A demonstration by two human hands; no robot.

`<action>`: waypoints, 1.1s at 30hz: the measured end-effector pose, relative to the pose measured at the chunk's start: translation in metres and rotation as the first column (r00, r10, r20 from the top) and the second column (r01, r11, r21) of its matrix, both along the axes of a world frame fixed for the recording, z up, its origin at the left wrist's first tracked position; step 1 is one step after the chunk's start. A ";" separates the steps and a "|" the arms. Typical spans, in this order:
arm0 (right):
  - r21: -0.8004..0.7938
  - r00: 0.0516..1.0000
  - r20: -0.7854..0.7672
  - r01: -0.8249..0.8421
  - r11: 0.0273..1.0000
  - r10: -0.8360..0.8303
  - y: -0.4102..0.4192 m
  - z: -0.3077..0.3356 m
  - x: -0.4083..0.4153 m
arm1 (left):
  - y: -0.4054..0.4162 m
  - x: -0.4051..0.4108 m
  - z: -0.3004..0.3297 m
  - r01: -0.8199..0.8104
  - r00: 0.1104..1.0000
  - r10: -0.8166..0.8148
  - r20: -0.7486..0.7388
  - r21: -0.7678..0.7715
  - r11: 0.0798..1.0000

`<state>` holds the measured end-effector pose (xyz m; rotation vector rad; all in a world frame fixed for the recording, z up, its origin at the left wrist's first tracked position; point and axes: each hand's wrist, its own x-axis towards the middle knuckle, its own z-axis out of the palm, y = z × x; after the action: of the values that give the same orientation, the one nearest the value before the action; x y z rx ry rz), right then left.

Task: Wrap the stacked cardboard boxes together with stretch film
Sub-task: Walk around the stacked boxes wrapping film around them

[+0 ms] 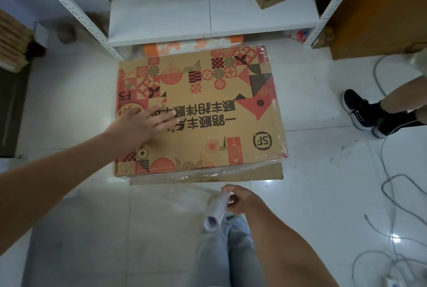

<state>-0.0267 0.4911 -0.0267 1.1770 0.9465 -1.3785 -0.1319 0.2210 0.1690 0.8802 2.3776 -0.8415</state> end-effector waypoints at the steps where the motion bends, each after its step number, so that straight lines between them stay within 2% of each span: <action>1: 0.034 1.000 0.016 -0.006 0.999 0.005 0.004 -0.005 -0.002 | -0.001 0.000 -0.001 -0.001 1.000 0.001 0.004 0.005 1.000; 2: 0.076 0.999 0.036 0.007 0.997 -0.010 0.008 -0.026 -0.003 | -0.002 0.001 -0.001 -0.007 1.000 0.007 0.011 0.009 1.000; 5: 0.129 0.997 0.068 0.029 0.991 -0.038 0.004 -0.021 -0.005 | -0.003 0.000 0.000 -0.017 0.999 0.016 0.031 0.033 0.999; 7: 0.047 0.998 -0.010 0.065 0.997 -0.065 -0.001 -0.006 -0.009 | -0.004 -0.003 0.001 -0.024 0.999 0.022 0.044 0.042 0.999; 8: 0.034 0.999 -0.050 0.013 0.999 -0.011 -0.003 0.009 -0.010 | -0.004 -0.003 0.002 -0.030 0.998 0.028 0.050 0.045 0.999; 10: 0.025 0.995 -0.010 -0.097 0.995 0.097 -0.001 0.019 -0.014 | -0.004 -0.003 0.005 -0.042 0.997 0.039 0.065 0.050 0.998; 12: -0.037 0.995 0.040 -0.092 0.995 0.093 0.007 0.018 -0.017 | -0.003 -0.003 0.007 -0.053 0.995 0.047 0.084 0.060 0.997; 19: -0.009 0.985 0.124 -0.119 0.993 0.119 0.016 0.023 -0.020 | -0.003 -0.007 0.008 -0.068 0.989 0.066 0.131 0.011 0.998; 24: -0.032 0.992 0.077 -0.098 0.995 0.101 0.014 0.046 -0.027 | -0.001 -0.006 0.007 -0.120 0.979 0.120 0.163 -0.011 0.993; 28: -0.031 0.981 0.159 -0.110 0.993 0.114 0.027 0.032 -0.033 | 0.001 -0.004 0.006 -0.137 0.974 0.144 0.177 -0.053 0.989; 33: -0.001 0.981 0.090 -0.175 0.985 0.174 0.037 0.017 -0.040 | 0.003 -0.005 0.007 -0.173 0.966 0.184 0.179 -0.076 0.982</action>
<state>-0.0671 0.5285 -0.0096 1.1243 0.9675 -1.1739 -0.1367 0.2236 0.1761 0.6765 2.2182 -0.7227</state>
